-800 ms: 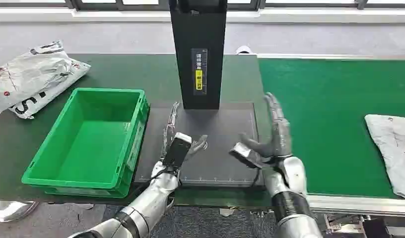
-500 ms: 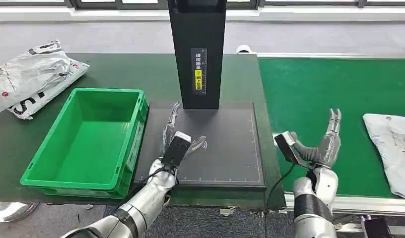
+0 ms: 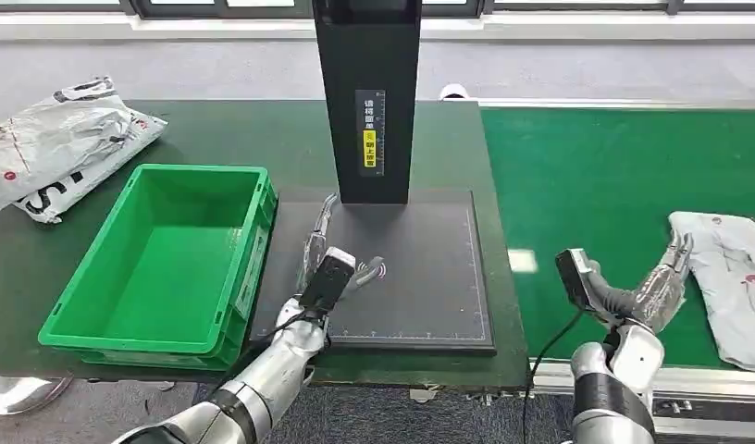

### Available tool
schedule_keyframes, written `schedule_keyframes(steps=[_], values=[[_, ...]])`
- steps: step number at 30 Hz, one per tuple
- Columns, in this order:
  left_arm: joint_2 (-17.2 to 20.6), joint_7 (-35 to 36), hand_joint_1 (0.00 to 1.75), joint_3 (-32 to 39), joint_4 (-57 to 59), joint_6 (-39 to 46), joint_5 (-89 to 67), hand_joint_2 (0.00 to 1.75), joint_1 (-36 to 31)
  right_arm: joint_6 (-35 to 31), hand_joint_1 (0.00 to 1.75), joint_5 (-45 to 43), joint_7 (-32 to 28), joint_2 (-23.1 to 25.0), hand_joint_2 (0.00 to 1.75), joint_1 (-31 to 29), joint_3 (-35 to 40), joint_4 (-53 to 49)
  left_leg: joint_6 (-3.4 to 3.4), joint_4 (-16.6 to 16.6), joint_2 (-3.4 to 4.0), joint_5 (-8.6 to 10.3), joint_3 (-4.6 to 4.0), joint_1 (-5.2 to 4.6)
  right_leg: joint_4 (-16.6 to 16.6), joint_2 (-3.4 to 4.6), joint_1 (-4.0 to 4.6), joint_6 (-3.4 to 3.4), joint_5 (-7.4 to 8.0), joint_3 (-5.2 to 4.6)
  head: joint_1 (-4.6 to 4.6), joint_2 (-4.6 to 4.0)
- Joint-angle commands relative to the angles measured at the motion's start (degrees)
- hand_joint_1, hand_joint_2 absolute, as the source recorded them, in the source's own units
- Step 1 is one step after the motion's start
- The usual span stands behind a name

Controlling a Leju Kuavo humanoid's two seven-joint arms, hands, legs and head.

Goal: Moved the parcel from conveyor to table for the left to box.

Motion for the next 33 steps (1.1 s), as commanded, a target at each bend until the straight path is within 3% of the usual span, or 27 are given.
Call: schedule_keyframes(steps=[1, 5, 9, 16, 24, 33], values=[[0.56, 2.86, 0.00, 2.38, 2.74, -2.45, -2.13, 1.75, -3.21, 0.30, 0.00, 1.91, 15.87, -8.59, 1.75, 0.35, 11.93, 6.43, 0.00, -0.04, 0.18, -0.01, 0.10, 0.01, -0.05, 0.14, 0.02, -0.03, 0.02, 0.06, -0.02, 0.00], [1.45, 3.63, 0.00, 3.51, 1.69, -3.53, -2.50, 1.75, -2.58, 0.30, 0.00, 1.96, 24.84, -11.61, 1.75, -0.42, 18.80, 13.74, 0.03, -0.05, 0.28, -0.03, 0.15, 0.05, -0.15, 0.23, 0.06, 0.00, 0.07, 0.14, 0.00, 0.00], [2.29, 2.18, 0.00, 5.07, 0.11, -2.89, -2.19, 1.75, -0.91, 0.30, 0.00, 1.96, 27.62, -13.07, 1.75, 0.37, 20.75, 15.13, 0.01, -0.11, 0.34, -0.03, 0.21, 0.05, -0.18, 0.29, 0.06, -0.03, 0.08, 0.19, 0.00, 0.00], [2.77, 2.02, 0.00, 5.87, -1.63, -2.63, -2.42, 1.75, 0.82, 0.30, 0.00, 1.96, 28.64, -13.90, 1.75, 1.26, 20.94, 16.40, 0.00, -0.08, 0.23, -0.06, 0.19, 0.05, -0.13, 0.19, 0.06, -0.03, 0.02, 0.17, -0.02, 0.00], [3.57, 1.99, 0.00, 7.01, -7.04, -3.73, -2.99, 1.75, 8.46, 0.30, 0.00, 1.96, 28.14, -13.97, 1.75, 6.80, 18.73, 13.99, 0.06, -0.16, 0.16, -0.11, 0.30, 0.04, -0.21, 0.12, 0.05, 0.02, -0.06, 0.31, 0.00, 0.00], [3.28, 2.98, 0.00, 6.40, -7.77, -2.35, -5.04, 1.75, 10.70, 0.30, 0.00, 1.96, 31.07, -15.09, 1.75, 7.19, 21.98, 16.28, 0.08, -0.09, 0.18, -0.14, 0.14, -0.01, -0.09, 0.14, 0.00, 0.06, -0.11, 0.13, 0.00, 0.00]])
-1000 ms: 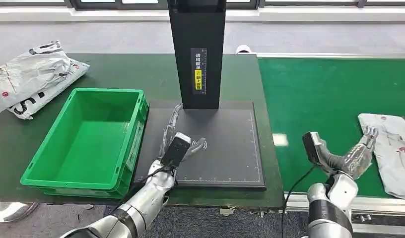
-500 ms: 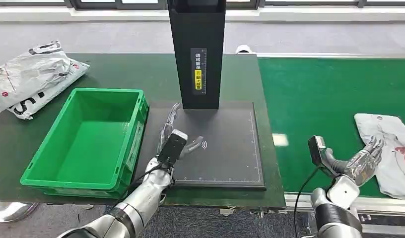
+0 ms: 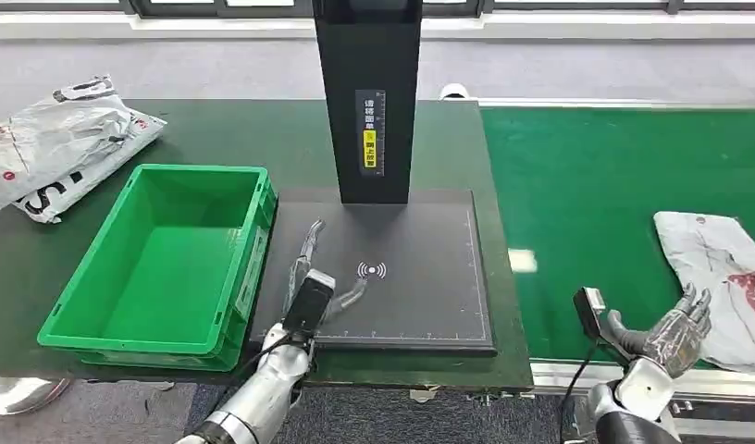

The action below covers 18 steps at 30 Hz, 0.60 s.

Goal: Moved the parcel from conveyor to table for the left to box.

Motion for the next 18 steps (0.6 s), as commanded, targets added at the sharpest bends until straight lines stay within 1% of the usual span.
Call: schedule_keyframes(steps=[1, 6, 7, 10, 12, 18], values=[[0.91, 1.26, 0.00, 1.19, -0.25, 0.81, -1.78, 1.75, 1.70, 0.30, 0.00, 0.89, 1.31, -1.88, 1.75, -0.41, 3.87, 5.21, 0.00, -0.07, 0.12, -0.03, 0.17, 0.01, -0.10, 0.09, 0.02, -0.02, 0.01, 0.15, 0.00, 0.00], [0.64, 1.80, 0.00, 0.93, -0.52, 0.16, -2.02, 1.75, 1.81, 0.30, 0.00, 0.89, 1.98, -2.28, 1.75, -0.94, 3.97, 6.48, 0.00, -0.06, 0.11, -0.02, 0.14, 0.01, -0.09, 0.09, 0.02, -0.02, 0.02, 0.12, 0.00, 0.00], [0.64, 1.80, 0.00, 0.93, -0.52, 0.16, -2.02, 1.75, 1.81, 0.30, 0.00, 0.89, 1.98, -2.28, 1.75, -0.94, 3.97, 6.48, 0.00, -0.12, 0.17, -0.04, 0.24, 0.01, -0.14, 0.12, 0.02, -0.03, 0.02, 0.21, 0.00, 0.00], [0.64, 1.80, 0.00, 0.93, -0.52, 0.16, -2.02, 1.75, 1.81, 0.30, 0.00, 0.89, 1.98, -2.28, 1.75, -0.94, 3.97, 6.48, 0.00, -0.03, 0.10, -0.02, 0.10, 0.01, -0.05, 0.08, 0.01, -0.02, 0.01, 0.07, 0.02, 0.00], [0.51, 2.08, 0.00, 0.80, -0.44, 0.06, -2.21, 1.75, 1.64, 0.30, 0.00, 0.89, 2.24, -2.36, 1.75, -0.82, 3.95, 6.41, 0.00, -0.07, 0.18, -0.06, 0.22, 0.05, -0.14, 0.14, 0.06, -0.03, 0.02, 0.21, 0.00, 0.00], [-0.28, 3.10, 0.00, 0.04, 1.78, -0.47, -3.50, 1.75, 0.31, 0.30, 0.00, 0.63, 0.63, -3.15, 1.75, -1.13, 0.02, 9.21, 0.01, -0.03, 0.01, -0.01, 0.10, 0.02, -0.08, -0.01, 0.03, -0.01, 0.00, 0.12, 0.02, 0.00]])
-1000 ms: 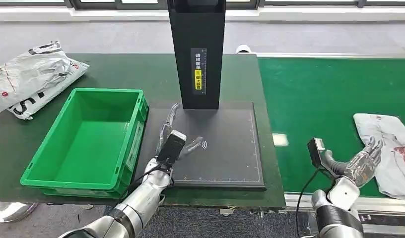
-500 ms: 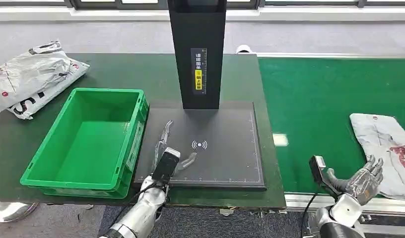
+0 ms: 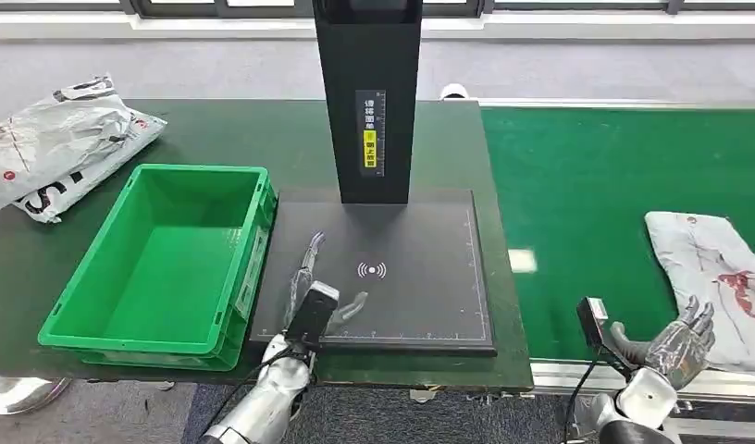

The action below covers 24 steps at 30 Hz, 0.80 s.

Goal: Moved the parcel from conveyor to table for the left to box.

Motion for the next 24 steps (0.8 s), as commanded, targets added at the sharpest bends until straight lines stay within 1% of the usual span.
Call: schedule_keyframes(steps=[1, 2, 5, 8, 10, 12, 14, 17, 18, 19, 20, 24], values=[[-0.23, 0.56, 0.00, 0.33, 3.79, 0.03, -0.54, 1.75, -2.12, 0.28, 0.00, 0.86, -1.15, -2.20, 1.75, -1.85, -1.23, 7.50, 0.01, -0.06, 0.05, -0.02, 0.15, 0.01, -0.10, 0.02, 0.02, -0.02, 0.00, 0.17, 0.00, 0.00], [-0.34, 0.27, 0.00, 0.62, 3.79, 0.24, -0.26, 1.75, -2.05, 0.28, 0.00, 0.88, -1.46, -2.36, 1.75, -1.81, -1.43, 7.42, 0.02, -0.10, 0.06, -0.03, 0.23, 0.02, -0.17, 0.02, 0.03, -0.02, 0.01, 0.26, 0.02, 0.00], [-0.34, 0.27, 0.00, 0.62, 3.79, 0.24, -0.26, 1.75, -2.05, 0.28, 0.00, 0.88, -1.46, -2.36, 1.75, -1.81, -1.43, 7.42, 0.00, -0.04, 0.06, -0.02, 0.11, 0.01, -0.07, 0.03, 0.01, -0.02, 0.00, 0.12, 0.02, 0.00], [-0.57, -1.26, 0.00, 1.18, 2.86, -1.28, 1.12, 1.75, -1.55, 0.28, 0.00, 0.89, -1.32, -2.91, 1.75, -1.85, -0.82, 8.64, 0.00, -0.28, 0.22, -0.03, 0.46, 0.04, -0.36, 0.16, 0.05, -0.06, 0.06, 0.45, 0.00, 0.00], [-1.14, -3.03, 0.00, 2.26, 1.18, -5.93, 4.64, 1.75, -0.87, 0.28, 0.00, 0.89, -0.73, -3.06, 1.75, -1.70, -0.21, 9.05, 0.00, -0.13, 0.13, -0.05, 0.30, 0.03, -0.19, 0.08, 0.04, -0.05, 0.01, 0.30, 0.00, 0.00], [-1.40, -3.74, 0.00, 1.99, 0.58, -6.65, 5.28, 1.75, -0.74, 0.28, 0.00, 0.55, -1.41, -2.71, 1.75, -1.06, -1.70, 8.58, 0.00, -0.12, 0.16, -0.05, 0.27, 0.01, -0.18, 0.11, 0.03, -0.04, 0.01, 0.26, 0.02, 0.00], [-1.94, -2.26, 0.00, 1.41, 1.07, -5.63, 4.71, 1.75, -1.42, 0.28, 0.00, 0.88, -1.14, -2.22, 1.75, 0.04, -2.68, 7.53, 0.00, -0.04, 0.03, -0.03, 0.12, 0.01, -0.09, 0.00, 0.01, -0.02, -0.01, 0.15, 0.02, 0.00], [-2.03, -1.29, 0.00, 0.95, 0.85, -5.05, 4.21, 1.75, -1.89, 0.28, 0.00, 0.89, -0.71, -1.95, 1.75, 0.94, -2.41, 7.56, 0.02, -0.12, 0.05, -0.04, 0.26, 0.04, -0.20, 0.00, 0.05, -0.03, 0.00, 0.30, 0.02, 0.00], [-1.94, -1.04, 0.00, 0.84, 0.55, -5.09, 4.15, 1.75, -1.85, 0.28, 0.00, 0.89, -0.43, -1.89, 1.75, 1.09, -1.97, 7.48, 0.00, -0.04, 0.01, -0.03, 0.12, 0.01, -0.08, -0.02, 0.02, -0.02, -0.02, 0.14, 0.00, 0.00], [-1.74, -0.92, 0.00, 0.84, 0.31, -5.13, 4.18, 1.75, -1.72, 0.28, 0.00, 0.89, -0.50, -1.87, 1.75, 1.14, -1.79, 7.52, 0.00, -0.09, 0.04, -0.04, 0.21, 0.04, -0.16, -0.01, 0.05, -0.04, -0.01, 0.25, 0.02, 0.00], [-1.45, -0.82, 0.00, 0.90, 0.09, -5.15, 4.24, 1.75, -1.55, 0.28, 0.00, 0.89, -0.40, -1.74, 1.75, 1.00, -1.79, 7.93, 0.00, -0.05, 0.05, -0.03, 0.12, 0.01, -0.07, 0.02, 0.01, -0.03, -0.01, 0.12, 0.02, 0.00], [-0.95, -0.73, 0.00, 1.15, -0.34, -5.15, 4.51, 1.75, -1.12, 0.28, 0.00, 0.89, 0.14, -1.84, 1.75, 0.21, -1.23, 9.47, -0.02, -0.10, 0.20, -0.05, 0.23, 0.04, -0.17, 0.17, 0.04, -0.05, 0.04, 0.21, 0.02, 0.00]])
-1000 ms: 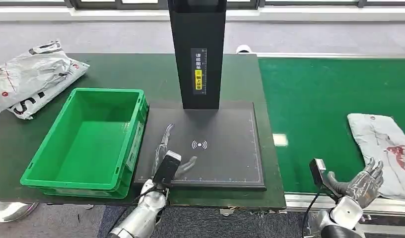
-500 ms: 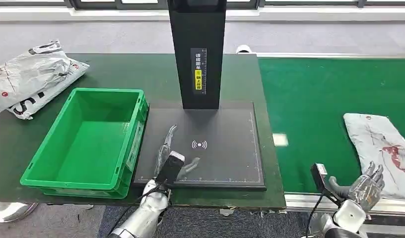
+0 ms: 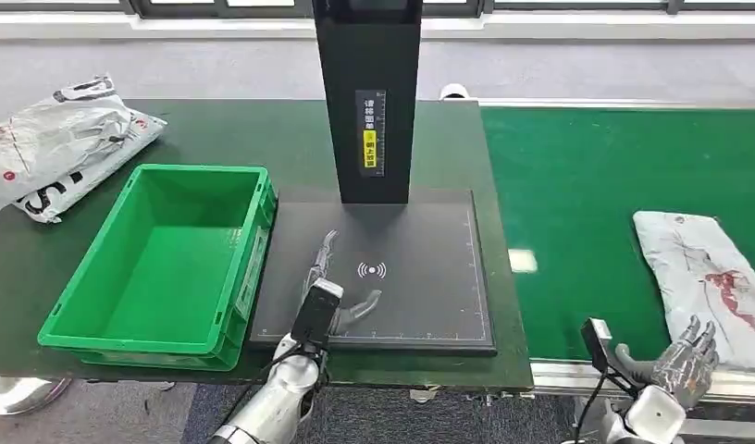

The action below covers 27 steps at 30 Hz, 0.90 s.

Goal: Moved the parcel from conveyor to table for the left to box.

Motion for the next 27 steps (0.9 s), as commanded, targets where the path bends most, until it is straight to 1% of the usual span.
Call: schedule_keyframes(steps=[1, 2, 3, 4, 5, 6, 7, 8, 9, 10, 11, 14, 18, 19, 21, 27], values=[[1.38, 0.65, 0.00, 1.12, 0.48, 0.08, 0.32, 1.75, -0.94, 0.28, 0.00, 0.91, 0.91, 0.29, 1.75, -1.46, -1.12, 4.89, -0.01, -0.05, 0.11, -0.02, 0.13, 0.04, -0.09, 0.07, 0.05, -0.04, 0.02, 0.12, 0.00, 0.00], [1.48, 0.68, 0.00, 1.05, 0.27, 0.09, 0.25, 1.75, -0.73, 0.35, 0.00, 0.91, 1.37, 0.15, 1.75, -1.80, -0.72, 5.71, -0.02, -0.10, 0.19, -0.03, 0.21, 0.04, -0.13, 0.14, 0.06, -0.05, 0.03, 0.18, 0.00, 0.00], [1.57, 0.70, 0.00, 0.91, -0.16, 0.14, 0.15, 1.75, -0.44, 0.48, 0.00, 0.91, 1.75, -0.04, 1.75, -2.30, -0.20, 6.65, -0.01, -0.05, 0.14, -0.02, 0.11, 0.03, -0.08, 0.10, 0.04, -0.03, 0.02, 0.10, 0.02, 0.00], [1.82, 0.93, 0.00, 0.78, -0.56, 0.08, 0.08, 1.75, -0.20, 0.79, 0.00, 0.91, 2.26, -0.10, 1.75, -2.82, 0.31, 7.38, -0.01, -0.13, 0.21, -0.03, 0.24, 0.03, -0.16, 0.16, 0.05, -0.04, 0.04, 0.21, 0.00, 0.00], [1.84, 0.94, 0.00, 0.77, -0.56, 0.06, 0.08, 1.75, -0.16, 0.83, 0.00, 0.91, 2.27, -0.06, 1.75, -2.93, 0.33, 7.40, -0.01, -0.06, 0.20, -0.03, 0.15, 0.03, -0.09, 0.16, 0.04, -0.03, 0.03, 0.12, 0.02, 0.00], [1.90, 0.98, 0.00, 0.78, -0.61, 0.07, 0.09, 1.75, -0.12, 0.92, 0.00, 0.91, 2.33, -0.15, 1.75, -3.06, 0.42, 7.54, -0.01, -0.12, 0.29, -0.05, 0.25, 0.04, -0.17, 0.24, 0.05, -0.04, 0.05, 0.21, 0.02, 0.00], [1.94, 1.16, 0.00, 0.68, -0.68, -0.04, 0.12, 1.75, -0.10, 1.70, 0.00, 0.91, 2.68, -0.44, 1.75, -3.65, 1.16, 8.22, -0.01, -0.06, 0.21, -0.04, 0.14, 0.02, -0.08, 0.17, 0.03, -0.03, 0.03, 0.11, 0.00, 0.00], [1.97, 1.23, 0.00, 0.60, -0.67, 0.07, 0.03, 1.75, -0.17, 2.00, 0.00, 0.91, 2.78, -0.49, 1.75, -4.15, 1.30, 8.42, 0.00, -0.10, 0.32, -0.06, 0.24, 0.03, -0.15, 0.27, 0.05, -0.04, 0.05, 0.19, 0.02, 0.00], [1.93, 1.35, 0.00, 0.48, -0.59, 0.15, -0.03, 1.75, -0.30, 2.27, 0.00, 0.91, 2.88, -0.74, 1.75, -4.77, 1.92, 8.74, -0.01, -0.06, 0.24, -0.03, 0.14, 0.00, -0.07, 0.20, 0.00, -0.02, 0.03, 0.09, 0.02, 0.00], [1.89, 1.37, 0.00, 0.47, -0.60, 0.18, -0.03, 1.75, -0.36, 2.43, 0.00, 0.91, 2.93, -0.72, 1.75, -5.08, 1.98, 8.79, -0.01, -0.11, 0.34, -0.05, 0.24, 0.02, -0.15, 0.29, 0.03, -0.04, 0.06, 0.18, 0.00, 0.00], [1.89, 1.37, 0.00, 0.47, -0.60, 0.18, -0.03, 1.75, -0.36, 2.43, 0.00, 0.91, 2.93, -0.72, 1.75, -5.08, 1.98, 8.79, -0.01, -0.05, 0.27, -0.04, 0.13, -0.01, -0.05, 0.23, 0.00, -0.03, 0.04, 0.08, 0.02, 0.00], [1.89, 1.37, 0.00, 0.47, -0.60, 0.18, -0.03, 1.75, -0.36, 2.43, 0.00, 0.91, 2.93, -0.72, 1.75, -5.08, 1.98, 8.79, -0.01, -0.11, 0.28, -0.05, 0.23, 0.04, -0.15, 0.23, 0.05, -0.04, 0.05, 0.20, 0.02, 0.00], [1.89, 1.37, 0.00, 0.47, -0.60, 0.18, -0.03, 1.75, -0.36, 2.43, 0.00, 0.91, 2.93, -0.72, 1.75, -5.08, 1.98, 8.79, -0.01, -0.05, 0.15, -0.02, 0.09, 0.01, -0.06, 0.11, 0.02, -0.02, 0.03, 0.08, 0.00, 0.00], [1.89, 1.37, 0.00, 0.47, -0.60, 0.18, -0.03, 1.75, -0.36, 2.43, 0.00, 0.91, 2.93, -0.72, 1.75, -5.08, 1.98, 8.79, -0.01, -0.11, 0.23, -0.04, 0.21, 0.02, -0.13, 0.18, 0.02, -0.04, 0.03, 0.18, 0.02, 0.00], [1.89, 1.37, 0.00, 0.47, -0.60, 0.18, -0.03, 1.75, -0.36, 2.43, 0.00, 0.91, 2.93, -0.72, 1.75, -5.08, 1.98, 8.79, -0.01, -0.05, 0.14, -0.02, 0.08, -0.01, -0.03, 0.10, -0.01, -0.02, 0.02, 0.06, 0.00, 0.00], [1.89, 1.37, 0.00, 0.47, -0.60, 0.18, -0.03, 1.75, -0.36, 2.43, 0.00, 0.91, 2.93, -0.72, 1.75, -5.08, 1.98, 8.79, 0.00, -0.08, 0.24, -0.04, 0.19, 0.02, -0.11, 0.19, 0.03, -0.03, 0.04, 0.17, 0.02, 0.00]])
